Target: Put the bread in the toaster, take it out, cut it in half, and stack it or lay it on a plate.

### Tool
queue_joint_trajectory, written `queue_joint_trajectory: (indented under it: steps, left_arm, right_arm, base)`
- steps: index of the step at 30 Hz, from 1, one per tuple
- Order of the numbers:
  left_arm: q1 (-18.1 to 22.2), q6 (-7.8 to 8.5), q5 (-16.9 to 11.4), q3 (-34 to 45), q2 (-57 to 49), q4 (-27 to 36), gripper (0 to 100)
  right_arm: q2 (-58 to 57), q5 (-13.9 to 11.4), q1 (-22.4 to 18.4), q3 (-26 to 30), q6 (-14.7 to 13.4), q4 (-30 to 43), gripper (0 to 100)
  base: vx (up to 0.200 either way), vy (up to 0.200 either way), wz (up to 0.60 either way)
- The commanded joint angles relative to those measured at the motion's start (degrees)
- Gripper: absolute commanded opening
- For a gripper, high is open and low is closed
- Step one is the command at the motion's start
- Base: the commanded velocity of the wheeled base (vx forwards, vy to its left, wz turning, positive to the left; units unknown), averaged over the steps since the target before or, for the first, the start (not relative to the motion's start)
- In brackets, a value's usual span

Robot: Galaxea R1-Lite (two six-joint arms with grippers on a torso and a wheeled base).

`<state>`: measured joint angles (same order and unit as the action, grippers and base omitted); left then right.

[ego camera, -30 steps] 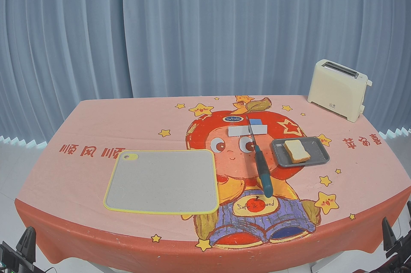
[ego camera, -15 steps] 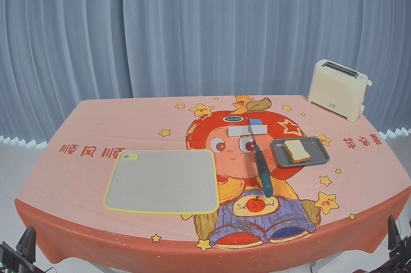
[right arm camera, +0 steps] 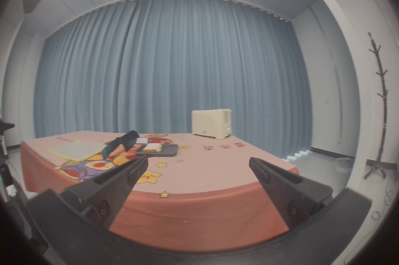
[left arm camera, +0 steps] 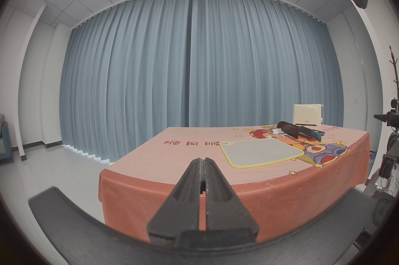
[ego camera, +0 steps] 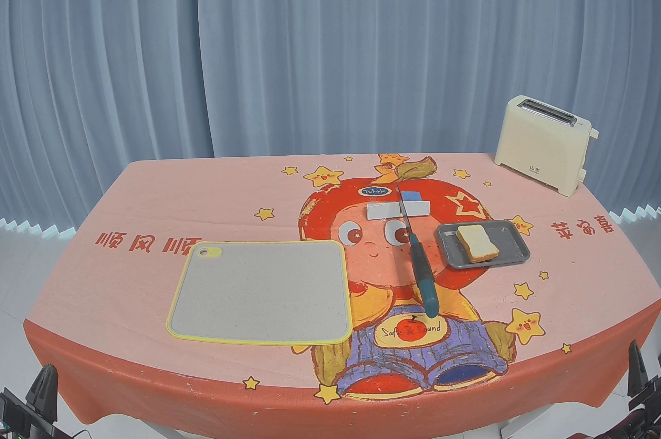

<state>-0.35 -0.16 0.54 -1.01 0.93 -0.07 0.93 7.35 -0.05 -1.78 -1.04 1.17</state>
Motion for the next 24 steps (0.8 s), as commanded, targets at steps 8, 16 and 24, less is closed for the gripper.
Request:
queue_joint_trajectory:
  steps: [8,16,24]
  left_arm:
    - [0.0,-0.02,0.0,1.0,-0.2,0.0,0]
    - [0.0,0.07,0.0,1.0,-0.3,0.0,0]
    - [0.0,0.07,0.0,1.0,-0.3,0.0,0]
  right_arm:
    - [-0.9,-6.0,0.1,1.6,-1.0,-0.6,100]
    - [-0.9,-6.4,0.2,1.8,-1.9,-1.3,100]
    - [-0.9,-6.3,0.2,1.8,-1.8,-1.3,100]
  base:
    - [0.000,0.000,0.00]
    - [0.000,0.000,0.00]
    - [0.000,0.000,0.00]
